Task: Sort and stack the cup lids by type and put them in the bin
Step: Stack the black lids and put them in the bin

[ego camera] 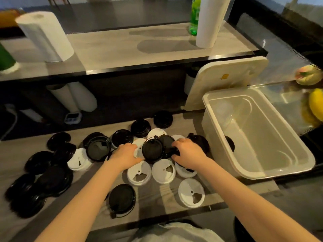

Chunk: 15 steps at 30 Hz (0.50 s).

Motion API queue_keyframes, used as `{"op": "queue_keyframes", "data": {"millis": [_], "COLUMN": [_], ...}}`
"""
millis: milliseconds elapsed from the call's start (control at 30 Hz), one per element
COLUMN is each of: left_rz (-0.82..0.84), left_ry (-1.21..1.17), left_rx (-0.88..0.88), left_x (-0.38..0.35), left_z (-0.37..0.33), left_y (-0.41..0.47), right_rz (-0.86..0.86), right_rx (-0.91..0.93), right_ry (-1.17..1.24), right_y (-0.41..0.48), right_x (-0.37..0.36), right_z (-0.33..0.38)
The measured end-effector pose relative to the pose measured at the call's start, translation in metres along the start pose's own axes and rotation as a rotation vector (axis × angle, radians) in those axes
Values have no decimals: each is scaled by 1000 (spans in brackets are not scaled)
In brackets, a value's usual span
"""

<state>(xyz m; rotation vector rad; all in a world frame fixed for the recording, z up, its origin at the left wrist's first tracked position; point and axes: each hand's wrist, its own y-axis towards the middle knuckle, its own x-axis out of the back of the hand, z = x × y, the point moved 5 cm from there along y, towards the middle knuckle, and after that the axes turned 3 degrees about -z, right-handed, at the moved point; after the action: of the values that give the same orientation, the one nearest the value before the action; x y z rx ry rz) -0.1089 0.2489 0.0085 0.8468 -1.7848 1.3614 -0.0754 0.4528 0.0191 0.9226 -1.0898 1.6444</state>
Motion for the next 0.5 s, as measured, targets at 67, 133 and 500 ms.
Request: {"op": "queue_keyframes", "data": {"millis": [67, 133, 500], "left_rz": [-49, -120, -155], "left_ry": [-57, -87, -43], "left_rx": [38, 73, 21], "left_x": [-1, 4, 35], "left_z": [16, 31, 16], "left_y": [1, 3, 63], "right_rz": [-16, -31, 67], "right_rx": [9, -11, -213], "right_ry": [-15, 7, 62], "right_y": [16, 38, 147], "right_x": [-5, -3, -8], "right_z": [6, 9, -23]}}
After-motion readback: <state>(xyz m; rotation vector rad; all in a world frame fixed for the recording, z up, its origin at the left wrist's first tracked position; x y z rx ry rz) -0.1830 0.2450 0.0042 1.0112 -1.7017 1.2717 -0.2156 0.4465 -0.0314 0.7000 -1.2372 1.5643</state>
